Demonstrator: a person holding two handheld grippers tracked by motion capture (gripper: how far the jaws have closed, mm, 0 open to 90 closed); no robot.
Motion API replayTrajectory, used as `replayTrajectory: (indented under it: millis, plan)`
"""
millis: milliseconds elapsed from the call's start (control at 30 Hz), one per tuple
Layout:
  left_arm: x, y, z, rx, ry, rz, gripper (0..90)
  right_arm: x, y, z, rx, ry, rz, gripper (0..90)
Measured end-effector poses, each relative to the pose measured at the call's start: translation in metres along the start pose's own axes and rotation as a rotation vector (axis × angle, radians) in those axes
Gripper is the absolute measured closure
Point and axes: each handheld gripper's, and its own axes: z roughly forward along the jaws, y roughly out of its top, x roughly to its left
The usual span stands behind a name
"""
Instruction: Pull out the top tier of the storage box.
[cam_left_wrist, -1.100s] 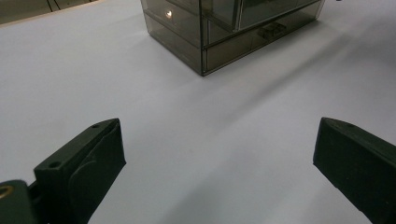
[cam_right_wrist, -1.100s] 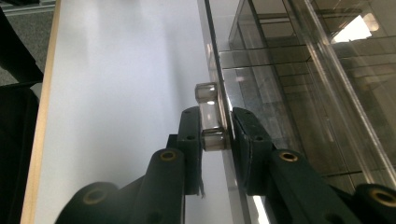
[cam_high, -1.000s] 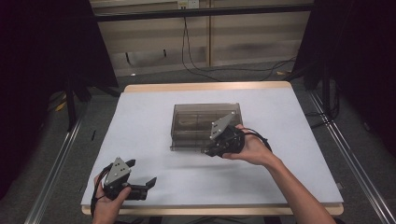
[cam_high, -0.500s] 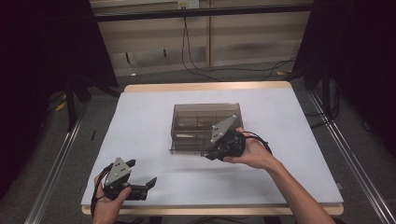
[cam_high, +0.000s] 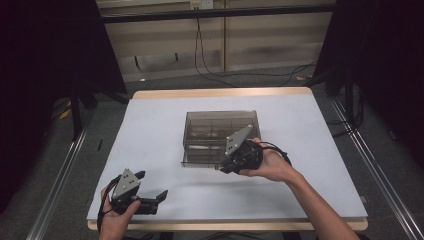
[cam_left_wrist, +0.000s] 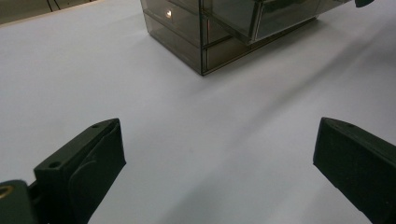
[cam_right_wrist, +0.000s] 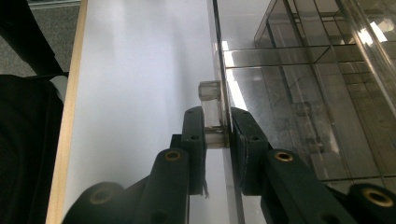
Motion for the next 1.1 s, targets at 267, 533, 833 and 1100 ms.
replayTrajectory:
  millis: [267, 533, 833, 1100]
  plan:
    - [0.0002, 0.0000, -0.0002, 0.002, 0.001, 0.003, 1.9, 0.0007, -0.0006, -0.0002, -0.004, 0.018, -0.006, 78.4]
    - [0.0000, -0.0001, 0.0003, 0.001, -0.002, -0.003, 1.9, 0.0026, -0.0022, -0.0013, 0.001, 0.033, -0.014, 78.6]
    - [0.0000, -0.0002, 0.0004, 0.001, -0.002, -0.004, 1.9, 0.0054, -0.0026, -0.0023, 0.012, 0.043, -0.028, 78.7]
    - [-0.0002, -0.0002, 0.0007, 0.001, -0.005, -0.006, 1.9, 0.0070, -0.0033, -0.0027, 0.016, 0.046, -0.033, 78.8]
